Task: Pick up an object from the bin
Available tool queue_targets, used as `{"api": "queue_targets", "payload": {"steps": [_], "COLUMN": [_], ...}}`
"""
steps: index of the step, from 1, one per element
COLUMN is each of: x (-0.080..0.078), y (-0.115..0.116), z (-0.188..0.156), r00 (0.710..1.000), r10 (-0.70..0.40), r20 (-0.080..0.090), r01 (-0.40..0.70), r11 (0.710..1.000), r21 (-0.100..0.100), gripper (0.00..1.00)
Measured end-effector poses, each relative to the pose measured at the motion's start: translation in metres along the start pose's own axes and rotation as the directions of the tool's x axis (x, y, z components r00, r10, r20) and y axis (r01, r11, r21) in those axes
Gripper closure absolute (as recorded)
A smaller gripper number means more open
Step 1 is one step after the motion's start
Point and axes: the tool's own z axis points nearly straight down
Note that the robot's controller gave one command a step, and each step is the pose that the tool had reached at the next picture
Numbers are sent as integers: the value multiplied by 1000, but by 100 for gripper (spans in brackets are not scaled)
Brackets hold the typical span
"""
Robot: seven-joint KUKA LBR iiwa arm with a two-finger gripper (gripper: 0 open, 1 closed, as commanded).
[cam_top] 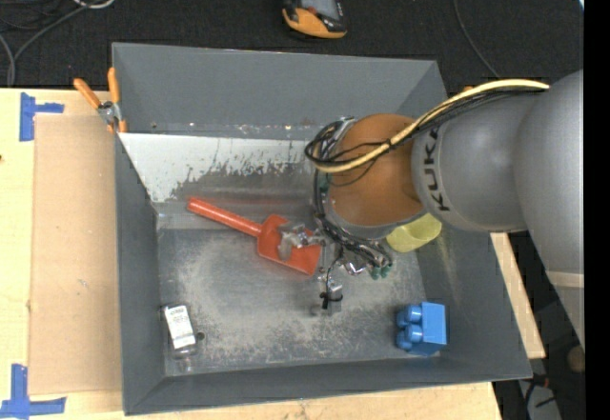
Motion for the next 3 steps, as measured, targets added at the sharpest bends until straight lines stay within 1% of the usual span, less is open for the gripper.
{"api": "queue_targets", "payload": {"steps": [1,2,3], "x": [-35,-5,-5], "y": [23,0,0], "z": [-47,-15,-15], "r00": [998,999,999], "r10": [56,-39,-38], "r20": [20,-1,-1], "r01": [-56,39,38], "r11": [998,999,999], "r21": [1,-2,-2], "gripper": [0,100,100]}}
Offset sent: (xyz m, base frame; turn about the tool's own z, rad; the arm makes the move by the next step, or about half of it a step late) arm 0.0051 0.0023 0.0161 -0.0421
